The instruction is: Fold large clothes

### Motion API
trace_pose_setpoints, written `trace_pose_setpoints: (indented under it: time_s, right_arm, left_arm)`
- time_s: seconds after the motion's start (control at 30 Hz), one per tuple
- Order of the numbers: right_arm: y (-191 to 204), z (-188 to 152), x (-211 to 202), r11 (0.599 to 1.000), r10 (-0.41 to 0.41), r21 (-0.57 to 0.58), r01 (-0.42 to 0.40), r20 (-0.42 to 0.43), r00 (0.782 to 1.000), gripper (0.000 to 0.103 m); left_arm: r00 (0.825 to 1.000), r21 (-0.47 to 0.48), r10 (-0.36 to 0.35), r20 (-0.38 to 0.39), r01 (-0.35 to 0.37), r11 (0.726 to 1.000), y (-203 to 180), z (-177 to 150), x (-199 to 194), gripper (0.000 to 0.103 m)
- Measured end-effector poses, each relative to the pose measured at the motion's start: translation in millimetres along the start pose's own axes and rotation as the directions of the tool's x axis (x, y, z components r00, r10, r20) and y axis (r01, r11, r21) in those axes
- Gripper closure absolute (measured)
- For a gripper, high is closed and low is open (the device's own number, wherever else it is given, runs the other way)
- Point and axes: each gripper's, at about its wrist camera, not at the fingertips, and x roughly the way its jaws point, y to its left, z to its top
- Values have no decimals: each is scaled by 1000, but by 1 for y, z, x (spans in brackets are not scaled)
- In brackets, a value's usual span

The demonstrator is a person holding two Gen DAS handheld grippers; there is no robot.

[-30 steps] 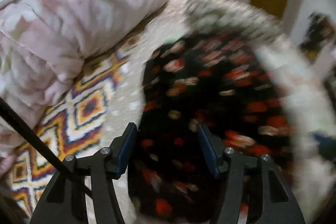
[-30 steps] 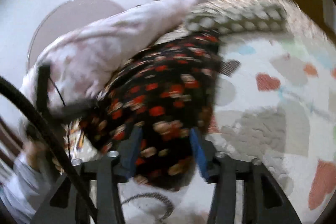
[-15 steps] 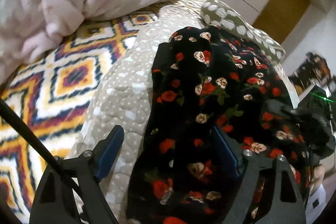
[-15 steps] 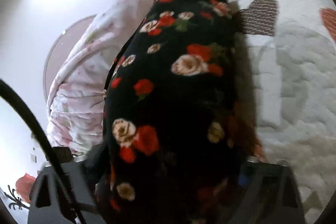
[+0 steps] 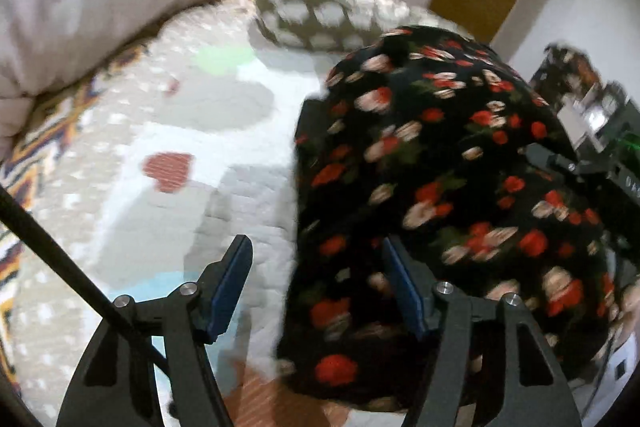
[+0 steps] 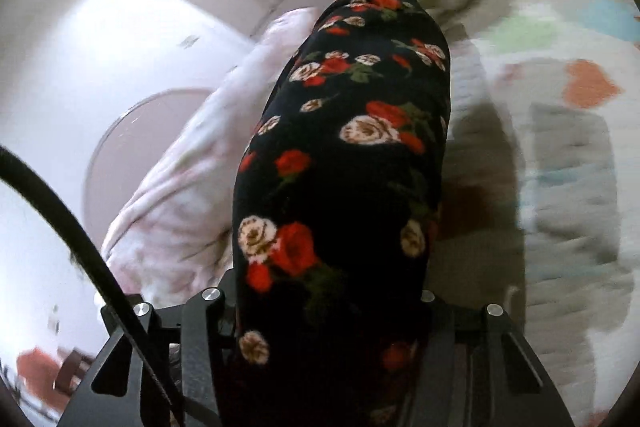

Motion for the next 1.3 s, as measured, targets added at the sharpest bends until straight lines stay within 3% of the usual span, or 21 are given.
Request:
trace_pose_setpoints:
  time_s: [0.07, 0.13, 0.23, 0.33, 0.47, 0.5, 0.53, 0.6, 0.67, 0.73, 0.8, 0.9, 1.0, 1.13, 1.2, 1.3]
  right_arm:
    - [-32, 1, 8, 997, -48, 66, 51, -46, 998, 39]
    - [-54, -5, 16, 988, -103, 110, 110, -75, 992, 21]
    - [-45, -5, 7, 983, -151, 92, 158, -72, 986, 20]
    - [-21, -1, -20, 968, -250, 8, 251, -29, 968, 19]
    - [18, 0, -62, 924, -370, -64, 377, 94, 924, 20]
    - [26, -2, -69, 915, -387, -80, 396, 109, 915, 26]
    - [37, -6, -71, 912, -386, -105, 397, 111, 916, 42]
    - [53, -17, -65, 917, -358, -152, 369, 93, 929, 62]
    - [65, -31, -50, 938, -286, -195, 287, 35, 958, 69]
    - [64, -52, -34, 949, -240, -218, 229, -26, 970, 70]
    - [64, -72, -18, 932, -266, -270, 241, -58, 962, 71]
    - [55, -91, -6, 856, -387, -388, 343, -40, 921, 89]
    - [64, -88, -15, 840, -439, -372, 395, -36, 898, 89]
    - [125, -92, -12, 831, -373, -446, 333, -3, 928, 85]
    - [143, -99, 5, 837, -328, -472, 276, -31, 944, 85]
    - [150, -120, 52, 845, -323, -484, 228, -123, 938, 85]
  left_arm:
    - [1000, -18, 1, -16, -2, 1000, -6, -6, 14, 31]
    - [1000, -48, -3, -11, 3, 999, -5, -8, 11, 31]
    - [1000, -40, -11, -26, 10, 999, -6, -10, -7, 31]
    - [998, -4, 57, 15, -57, 998, -2, -20, -47, 31]
    - [996, -27, 51, 78, -49, 998, 17, -38, -101, 29]
    - [994, -33, 55, 92, -52, 998, 20, -45, -113, 27]
    - [992, -39, 64, 104, -61, 997, 22, -52, -123, 25]
    - [987, -54, 101, 127, -95, 994, 26, -68, -144, 24]
    - [983, -59, 118, 139, -111, 992, 27, -85, -161, 24]
    - [980, -62, 124, 153, -116, 991, 29, -99, -175, 23]
    - [976, -64, 136, 173, -127, 990, 33, -115, -187, 20]
    - [970, -78, 159, 183, -146, 986, 43, -130, -196, 19]
    - [967, -98, 165, 193, -149, 984, 52, -139, -200, 19]
    - [951, -105, 203, 233, -183, 978, 54, -144, -205, 19]
    - [928, -113, 262, 266, -239, 964, 54, -147, -209, 19]
    - [887, -130, 354, 297, -329, 935, 54, -151, -216, 13]
